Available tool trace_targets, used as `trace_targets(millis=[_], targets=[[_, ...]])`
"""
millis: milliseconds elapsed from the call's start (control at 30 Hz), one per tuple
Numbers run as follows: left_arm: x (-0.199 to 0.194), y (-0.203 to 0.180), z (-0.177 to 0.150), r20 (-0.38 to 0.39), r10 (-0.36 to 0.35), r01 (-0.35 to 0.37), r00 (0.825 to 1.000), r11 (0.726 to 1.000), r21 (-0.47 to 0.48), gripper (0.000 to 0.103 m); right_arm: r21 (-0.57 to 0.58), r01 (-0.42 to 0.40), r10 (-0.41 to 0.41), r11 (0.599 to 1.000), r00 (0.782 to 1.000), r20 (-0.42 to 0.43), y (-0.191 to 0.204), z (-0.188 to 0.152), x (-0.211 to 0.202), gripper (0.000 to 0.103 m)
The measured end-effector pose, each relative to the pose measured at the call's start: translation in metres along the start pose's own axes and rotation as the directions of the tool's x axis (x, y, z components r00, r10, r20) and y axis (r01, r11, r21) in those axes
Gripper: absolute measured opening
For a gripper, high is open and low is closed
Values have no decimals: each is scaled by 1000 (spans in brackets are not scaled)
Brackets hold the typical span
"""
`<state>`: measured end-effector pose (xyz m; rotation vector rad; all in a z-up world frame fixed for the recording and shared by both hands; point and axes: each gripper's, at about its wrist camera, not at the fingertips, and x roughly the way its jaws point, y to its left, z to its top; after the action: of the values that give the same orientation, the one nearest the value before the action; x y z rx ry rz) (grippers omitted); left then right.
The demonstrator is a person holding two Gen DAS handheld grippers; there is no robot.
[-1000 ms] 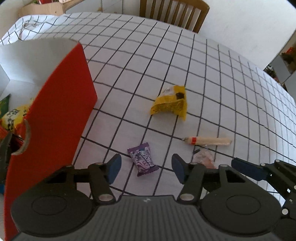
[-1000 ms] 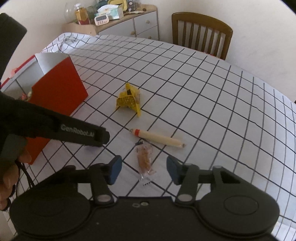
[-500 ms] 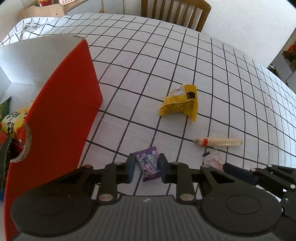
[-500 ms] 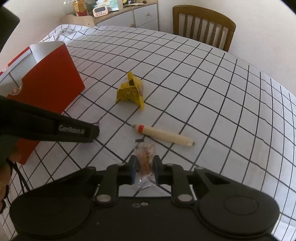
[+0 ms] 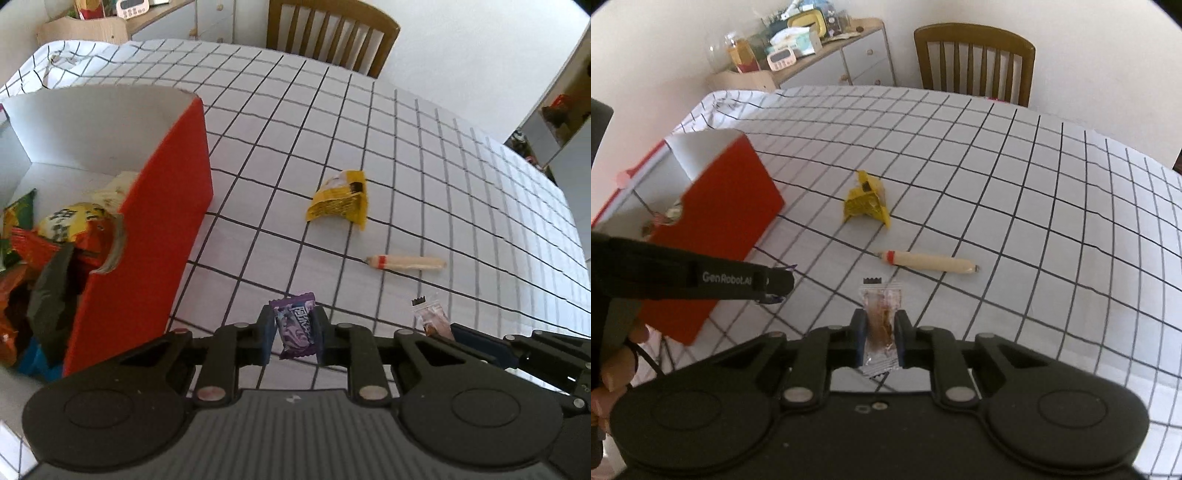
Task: Organize snacks
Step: 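Carry the purple candy and clear brown snack into the box and open both tools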
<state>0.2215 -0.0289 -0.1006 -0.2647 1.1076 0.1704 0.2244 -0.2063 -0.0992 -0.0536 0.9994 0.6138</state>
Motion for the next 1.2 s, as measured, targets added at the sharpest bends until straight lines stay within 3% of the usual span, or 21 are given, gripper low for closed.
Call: trace_targets(millis=[600, 933, 1200], targets=[[-107, 22, -24, 88, -71, 65, 994, 996, 66, 21, 5, -14, 14, 1000, 996, 92, 55, -2, -79, 14], [-144, 63, -23, 151, -80, 71, 985, 995, 69, 21, -28, -47, 50, 998, 992, 117, 104, 13, -88, 14], [-163, 119, -13, 202, -50, 49, 978, 999, 9, 21, -57, -61, 68, 996, 990, 124, 143, 28, -78, 14]])
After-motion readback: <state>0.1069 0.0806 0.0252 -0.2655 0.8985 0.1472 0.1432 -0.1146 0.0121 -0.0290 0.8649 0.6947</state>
